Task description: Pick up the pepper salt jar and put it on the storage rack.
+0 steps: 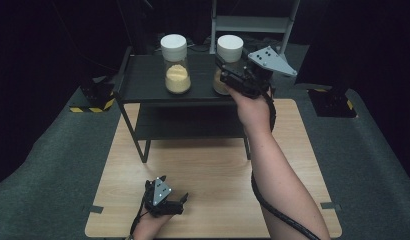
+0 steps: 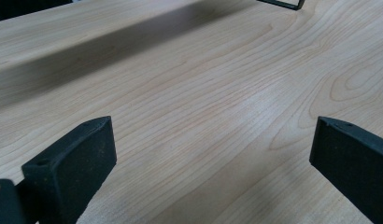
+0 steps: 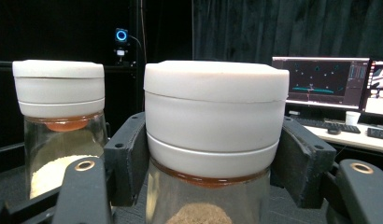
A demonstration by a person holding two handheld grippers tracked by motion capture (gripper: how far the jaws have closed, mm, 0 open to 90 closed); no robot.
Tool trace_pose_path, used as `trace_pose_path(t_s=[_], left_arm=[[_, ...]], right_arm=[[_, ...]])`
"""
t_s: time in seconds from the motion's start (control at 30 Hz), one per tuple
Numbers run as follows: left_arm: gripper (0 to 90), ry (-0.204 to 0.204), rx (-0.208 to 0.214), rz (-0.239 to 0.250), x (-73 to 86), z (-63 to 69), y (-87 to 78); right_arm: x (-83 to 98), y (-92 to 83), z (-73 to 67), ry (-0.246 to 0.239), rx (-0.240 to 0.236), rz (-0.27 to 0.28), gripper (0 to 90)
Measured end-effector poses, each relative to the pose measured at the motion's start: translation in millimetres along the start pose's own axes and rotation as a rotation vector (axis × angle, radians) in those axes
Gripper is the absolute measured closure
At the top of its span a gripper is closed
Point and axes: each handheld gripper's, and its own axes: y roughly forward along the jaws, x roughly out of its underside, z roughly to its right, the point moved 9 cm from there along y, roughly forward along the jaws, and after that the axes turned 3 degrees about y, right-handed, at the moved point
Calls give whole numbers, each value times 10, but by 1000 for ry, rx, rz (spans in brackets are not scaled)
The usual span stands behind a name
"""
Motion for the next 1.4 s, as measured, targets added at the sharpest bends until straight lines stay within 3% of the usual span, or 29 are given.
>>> trace_pose_path(t_s=[0.5, 0.7, 0.97, 1.4], left_arm=[[7, 4, -4, -2, -2, 9, 1], [8, 6, -4, -1, 0, 16, -2], [7, 6, -4, -1, -1, 16, -2], [7, 6, -11, 2, 2, 22, -5]], right_arm=[[-60, -31, -20, -4, 15, -24, 293], [-94, -64, -30, 1, 13, -25, 205], [-93, -122, -100, -3, 29, -21, 0], [-55, -272, -117, 0, 18, -4, 0]])
